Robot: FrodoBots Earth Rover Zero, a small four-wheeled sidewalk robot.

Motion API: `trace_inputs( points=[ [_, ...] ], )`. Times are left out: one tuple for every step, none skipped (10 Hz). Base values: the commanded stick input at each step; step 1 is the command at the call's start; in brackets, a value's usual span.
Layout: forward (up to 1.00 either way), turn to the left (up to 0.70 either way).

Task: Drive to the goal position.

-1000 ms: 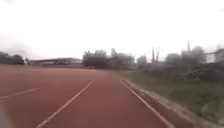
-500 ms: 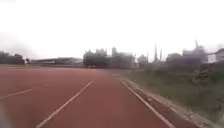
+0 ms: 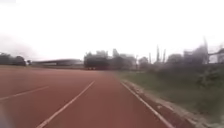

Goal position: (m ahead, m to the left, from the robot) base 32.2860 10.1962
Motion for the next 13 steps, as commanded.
trace_inputs(
  points=[
    [0.70,0.00],
    [0.70,0.00],
    [0.70,0.00],
    [0.70,0.00],
    [0.70,0.00],
    [0.70,0.00],
    [0.70,0.03],
    [0.70,0.08],
    [0.70,0.12],
    [0.70,0.17],
    [0.70,0.08],
    [0.70,0.09],
    [0.70,0.16]
  ],
)
